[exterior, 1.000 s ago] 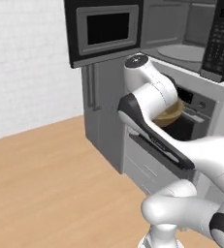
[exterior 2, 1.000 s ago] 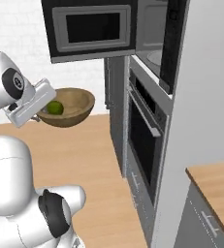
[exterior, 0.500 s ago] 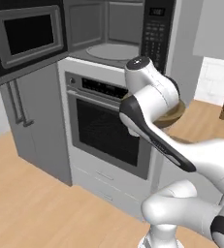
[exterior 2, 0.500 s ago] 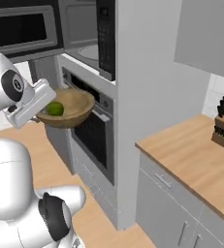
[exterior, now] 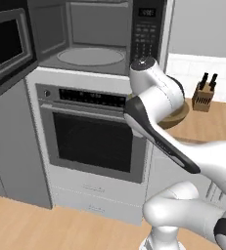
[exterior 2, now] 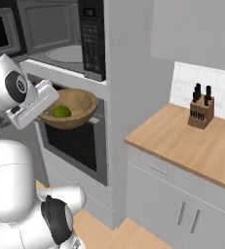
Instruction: Pick the lime from the sink and place it in the bowl. Then pick the bowl and place it in the microwave. Then close the microwave door and press the start button.
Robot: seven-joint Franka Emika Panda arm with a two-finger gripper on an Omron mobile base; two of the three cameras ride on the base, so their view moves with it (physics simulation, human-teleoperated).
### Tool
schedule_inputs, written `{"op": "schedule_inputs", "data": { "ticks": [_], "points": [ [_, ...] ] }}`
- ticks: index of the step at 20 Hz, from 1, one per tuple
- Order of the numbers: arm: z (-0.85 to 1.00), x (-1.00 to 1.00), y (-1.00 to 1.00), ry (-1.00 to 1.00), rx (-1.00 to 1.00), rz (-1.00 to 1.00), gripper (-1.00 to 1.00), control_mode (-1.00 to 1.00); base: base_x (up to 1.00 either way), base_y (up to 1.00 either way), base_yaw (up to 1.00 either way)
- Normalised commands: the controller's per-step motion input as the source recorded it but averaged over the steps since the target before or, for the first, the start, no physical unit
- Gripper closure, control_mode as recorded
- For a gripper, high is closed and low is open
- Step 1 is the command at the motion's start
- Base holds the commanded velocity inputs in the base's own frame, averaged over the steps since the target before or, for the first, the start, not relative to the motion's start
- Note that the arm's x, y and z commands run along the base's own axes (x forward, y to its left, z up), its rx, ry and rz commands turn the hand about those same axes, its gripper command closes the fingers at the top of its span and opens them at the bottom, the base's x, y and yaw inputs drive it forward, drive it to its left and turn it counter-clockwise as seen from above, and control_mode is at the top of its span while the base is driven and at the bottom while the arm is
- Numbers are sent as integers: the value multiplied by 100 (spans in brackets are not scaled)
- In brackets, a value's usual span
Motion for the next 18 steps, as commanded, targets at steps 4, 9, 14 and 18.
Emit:
{"op": "schedule_inputs", "data": {
  "ticks": [4, 9, 14, 18],
  "points": [
    [0, 0, 0, 0, 0, 0, 100, 100, 0, 100, -45],
    [0, 0, 0, 0, 0, 0, 100, 100, 5, 99, -47],
    [0, 0, 0, 0, 0, 0, 100, 100, 8, 84, -48],
    [0, 0, 0, 0, 0, 0, 100, 100, 0, 53, -48]
  ]
}}
